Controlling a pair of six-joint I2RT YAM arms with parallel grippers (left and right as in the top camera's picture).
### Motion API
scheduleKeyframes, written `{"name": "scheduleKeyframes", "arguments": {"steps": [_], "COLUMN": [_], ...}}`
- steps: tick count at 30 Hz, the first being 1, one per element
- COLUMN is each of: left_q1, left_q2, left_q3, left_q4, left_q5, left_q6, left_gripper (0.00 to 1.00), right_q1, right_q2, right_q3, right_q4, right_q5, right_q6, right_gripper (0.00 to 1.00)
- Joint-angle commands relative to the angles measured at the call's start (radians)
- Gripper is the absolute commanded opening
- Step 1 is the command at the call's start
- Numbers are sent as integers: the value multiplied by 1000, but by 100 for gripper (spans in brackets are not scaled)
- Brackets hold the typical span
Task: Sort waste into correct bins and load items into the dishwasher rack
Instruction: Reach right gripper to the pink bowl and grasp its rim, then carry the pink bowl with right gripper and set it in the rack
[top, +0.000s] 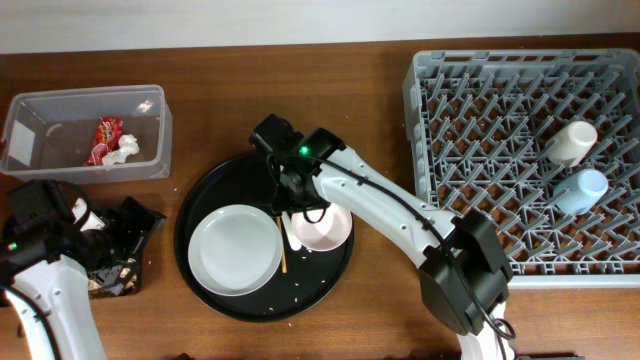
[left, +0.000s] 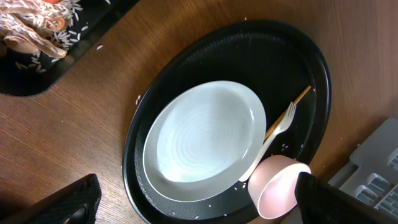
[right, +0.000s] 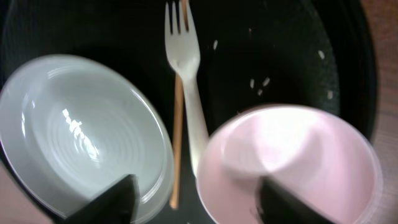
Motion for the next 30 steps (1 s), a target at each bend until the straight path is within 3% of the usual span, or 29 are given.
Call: {"name": "scheduleKeyframes", "arguments": {"steps": [1,3,6,15,20,24,30], "left_q1": [-2,-2,-2,-2,-2,-2,-2], "left_q2": [0,0,0,0,0,0,0], "left_q3": [0,0,0,0,0,0,0], "left_q4": [-1,-1,-1,-1,-1,-1,-1], "left_q5": [4,4,4,4,4,4,4], "left_q6": [-5,-5,-5,-5,-5,-5,-5], "left_gripper": [99,99,99,99,99,99,99], "right_q1": [20,20,20,68,74,74,74], "right_q2": [-2,-2,-2,53,61,66,65], "right_q3": [-71,-112,-160,-186,-186,-187,-181], "right_q4": [34,73,140,177,177,177,176], "right_q5": [37,37,40,125,193,201,184], "right_q6": [63,68,90,115,135,135,137], "right_gripper": [56,55,46,44,30,28,4]}}
